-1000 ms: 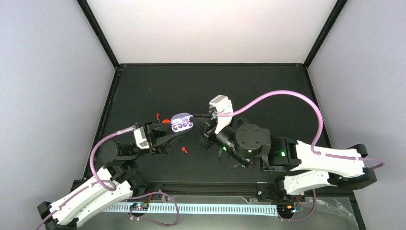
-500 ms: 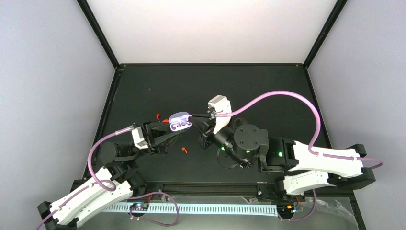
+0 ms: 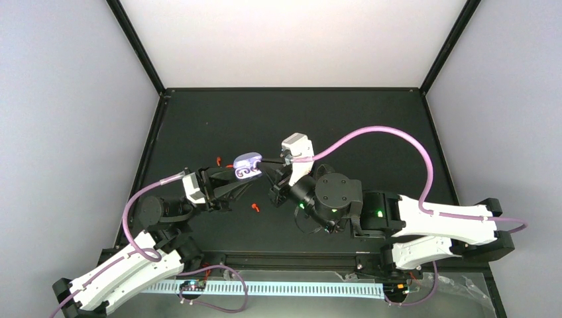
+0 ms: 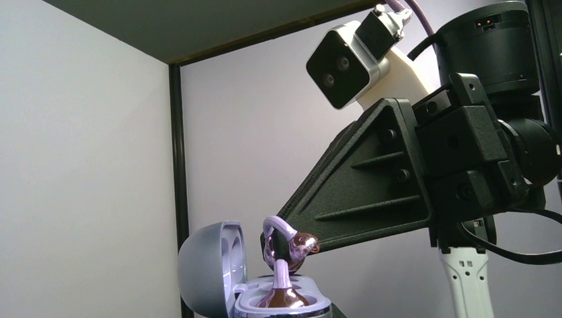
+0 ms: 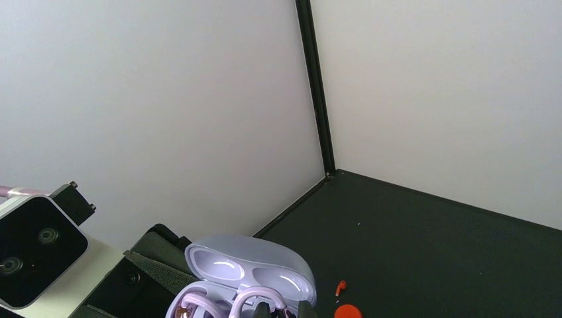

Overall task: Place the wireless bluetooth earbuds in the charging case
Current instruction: Place the earbud in the charging case.

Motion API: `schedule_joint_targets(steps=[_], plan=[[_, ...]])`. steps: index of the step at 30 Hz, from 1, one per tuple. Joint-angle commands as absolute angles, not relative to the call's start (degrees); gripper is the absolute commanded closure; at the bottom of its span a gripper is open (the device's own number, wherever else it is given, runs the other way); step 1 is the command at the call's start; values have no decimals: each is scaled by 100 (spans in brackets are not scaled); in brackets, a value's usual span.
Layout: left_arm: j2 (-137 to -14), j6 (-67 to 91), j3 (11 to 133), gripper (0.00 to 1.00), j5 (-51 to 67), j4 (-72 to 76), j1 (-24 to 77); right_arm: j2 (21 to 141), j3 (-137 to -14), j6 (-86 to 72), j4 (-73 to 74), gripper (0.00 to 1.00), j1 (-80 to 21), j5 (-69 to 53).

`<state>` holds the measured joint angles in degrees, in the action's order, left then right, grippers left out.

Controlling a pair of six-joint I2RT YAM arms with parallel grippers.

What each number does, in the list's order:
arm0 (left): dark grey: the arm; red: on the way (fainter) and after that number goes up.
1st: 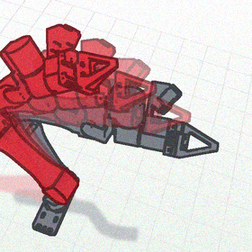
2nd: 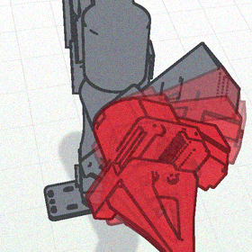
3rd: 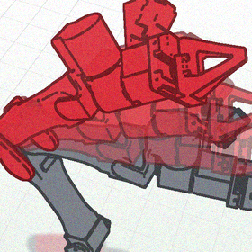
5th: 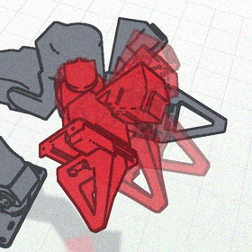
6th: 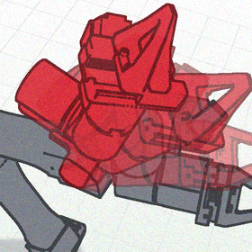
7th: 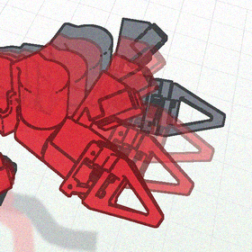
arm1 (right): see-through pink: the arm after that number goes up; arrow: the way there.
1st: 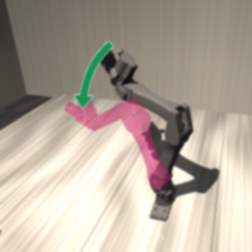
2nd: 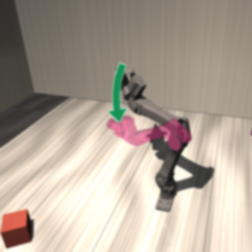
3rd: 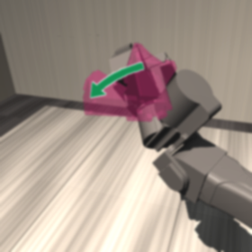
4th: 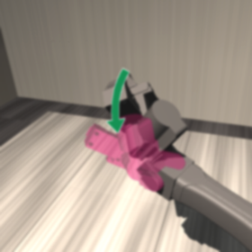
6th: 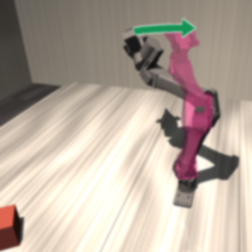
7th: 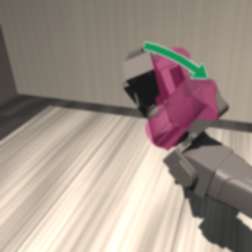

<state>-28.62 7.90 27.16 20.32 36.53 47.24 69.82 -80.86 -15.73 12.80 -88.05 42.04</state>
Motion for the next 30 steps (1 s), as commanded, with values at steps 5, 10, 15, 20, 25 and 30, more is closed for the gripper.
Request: schedule_joint_targets(steps=[5, 10, 15, 20, 25, 30], plan=[[-2863, 912, 2725, 98, 1827, 3891, 4702, 6992, -8077, -1738, 1057, 99, -8846, 4481], [-2836, 928, 2733, 98, 1772, 3907, 4704, 7054, -8115, -1784, 1118, 99, -8850, 4478], [-2858, 958, 2751, 99, 1751, 3937, 4704, 7077, -8141, -1820, 1126, 99, -8847, 4518], [-2865, 974, 2752, 98, 1723, 3951, 4704, 7161, -8249, -1896, 1281, 99, -8848, 4605], [-2874, 1033, 2744, 98, 1635, 4042, 4703, 7333, -8481, -2062, 1560, 99, -8847, 4845], [-2862, 1050, 2733, 98, 1592, 4080, 4707, 7405, -8581, -2174, 1687, 99, -8850, 5036]])
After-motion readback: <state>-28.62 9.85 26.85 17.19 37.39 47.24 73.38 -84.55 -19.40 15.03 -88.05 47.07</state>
